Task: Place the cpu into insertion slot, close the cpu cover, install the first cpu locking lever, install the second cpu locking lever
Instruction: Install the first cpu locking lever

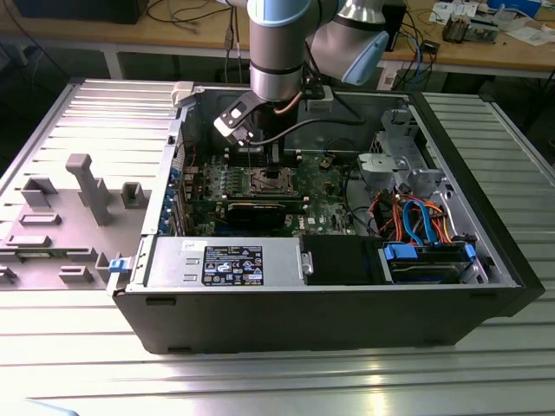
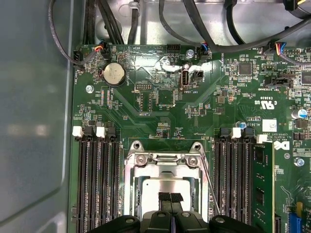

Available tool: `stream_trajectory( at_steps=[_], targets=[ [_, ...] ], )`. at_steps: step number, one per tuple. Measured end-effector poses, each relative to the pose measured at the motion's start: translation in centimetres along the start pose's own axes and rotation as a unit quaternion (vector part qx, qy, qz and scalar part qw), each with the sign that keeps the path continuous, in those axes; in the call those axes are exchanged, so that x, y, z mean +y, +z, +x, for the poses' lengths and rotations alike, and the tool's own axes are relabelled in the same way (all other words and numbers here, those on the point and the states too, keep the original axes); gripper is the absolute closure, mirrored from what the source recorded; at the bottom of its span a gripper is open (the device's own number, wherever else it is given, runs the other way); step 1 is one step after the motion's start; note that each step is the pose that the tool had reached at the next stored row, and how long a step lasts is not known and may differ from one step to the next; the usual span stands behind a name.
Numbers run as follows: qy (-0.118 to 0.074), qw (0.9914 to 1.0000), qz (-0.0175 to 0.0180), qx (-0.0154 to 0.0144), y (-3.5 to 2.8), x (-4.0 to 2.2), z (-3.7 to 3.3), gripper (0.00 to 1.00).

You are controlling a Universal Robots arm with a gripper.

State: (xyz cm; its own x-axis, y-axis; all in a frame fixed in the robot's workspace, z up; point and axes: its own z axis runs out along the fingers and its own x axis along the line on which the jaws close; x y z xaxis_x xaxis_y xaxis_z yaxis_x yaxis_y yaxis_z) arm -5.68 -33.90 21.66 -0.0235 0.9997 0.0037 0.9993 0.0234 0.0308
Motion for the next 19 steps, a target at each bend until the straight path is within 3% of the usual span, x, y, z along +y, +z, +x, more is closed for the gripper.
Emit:
stream_trajectory(
  at_steps=[19],
  targets=[
    [0.000,1.00000,0.0001,0.0000,-0.42,0.01,0.00,0.89]
  ],
)
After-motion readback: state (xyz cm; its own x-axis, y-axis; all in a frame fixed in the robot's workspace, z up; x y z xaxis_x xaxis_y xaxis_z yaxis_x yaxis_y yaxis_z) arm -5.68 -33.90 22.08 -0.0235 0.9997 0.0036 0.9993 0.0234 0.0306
